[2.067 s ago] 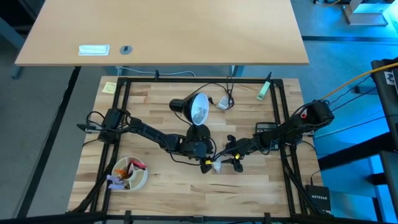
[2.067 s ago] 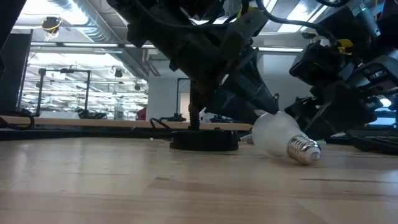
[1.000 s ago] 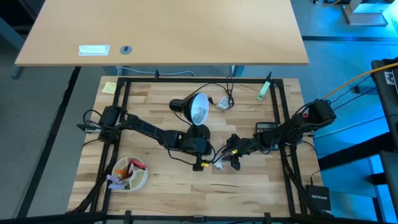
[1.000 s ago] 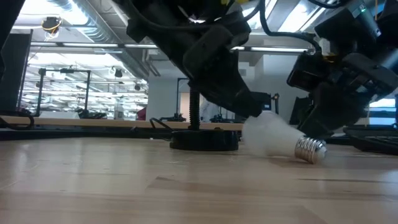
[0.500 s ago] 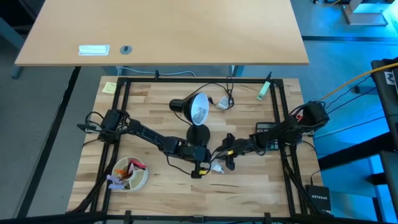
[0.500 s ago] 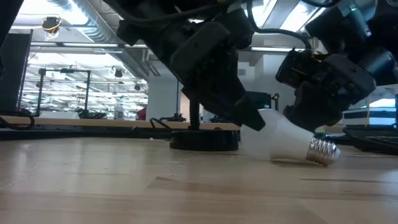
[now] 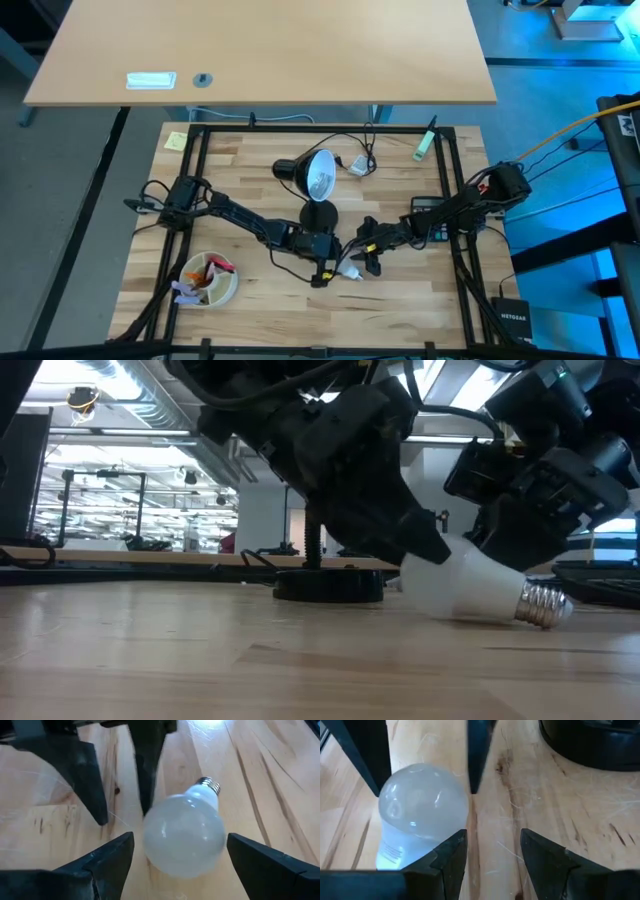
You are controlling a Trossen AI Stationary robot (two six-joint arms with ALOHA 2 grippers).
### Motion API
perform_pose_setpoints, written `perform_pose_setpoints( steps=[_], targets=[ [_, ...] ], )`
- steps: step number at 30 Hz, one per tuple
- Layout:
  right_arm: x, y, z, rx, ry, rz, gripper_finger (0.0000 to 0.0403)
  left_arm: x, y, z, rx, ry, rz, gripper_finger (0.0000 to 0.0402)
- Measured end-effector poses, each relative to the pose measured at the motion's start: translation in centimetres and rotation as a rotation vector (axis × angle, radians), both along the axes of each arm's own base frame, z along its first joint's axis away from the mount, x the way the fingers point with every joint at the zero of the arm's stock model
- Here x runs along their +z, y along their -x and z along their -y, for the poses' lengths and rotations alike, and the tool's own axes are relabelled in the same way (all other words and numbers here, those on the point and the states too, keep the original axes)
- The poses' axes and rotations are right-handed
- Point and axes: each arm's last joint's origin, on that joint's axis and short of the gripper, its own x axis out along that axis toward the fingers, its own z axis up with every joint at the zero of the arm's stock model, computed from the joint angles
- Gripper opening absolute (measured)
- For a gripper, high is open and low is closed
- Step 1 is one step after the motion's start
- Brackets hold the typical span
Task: Screw lightbulb
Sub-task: Insert the white lightbulb into the black desk lamp
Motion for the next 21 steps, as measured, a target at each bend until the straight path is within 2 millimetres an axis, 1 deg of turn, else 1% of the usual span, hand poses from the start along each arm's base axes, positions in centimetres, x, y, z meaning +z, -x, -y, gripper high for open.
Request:
perform_pose_setpoints(
  steps=[5,8,9,12,17,21],
  targets=[
    [0.0,0.0,0.0,0.005,0.005,-0.003,0.0188,0.3,-0.3,-0.3,-0.008,-0.006,0.035,0.0329],
    [0.0,0.0,0.0,0.007,0.008,-0.003,0.0188,-0.4,-0.6,-0.2,-0.033,-0.025,0.049,0.0331],
    [-0.1,0.0,0.0,0.007,0.009,-0.006,0.0188,-0.9,-0.6,-0.2,-0.053,-0.033,0.042,0.0331],
    [-0.1,0.1,0.0,0.012,0.016,-0.008,0.0188,-1.7,-1.0,0.0,-0.107,-0.02,0.069,0.0331],
    [-0.2,0.2,0.0,0.024,0.033,-0.02,0.0188,-1.8,-1.1,0.1,-0.117,-0.017,0.079,0.0331],
    [-0.2,0.2,0.0,0.035,0.046,-0.018,0.0188,-1.8,-1.1,0.1,-0.141,-0.047,0.085,0.0329]
  ],
)
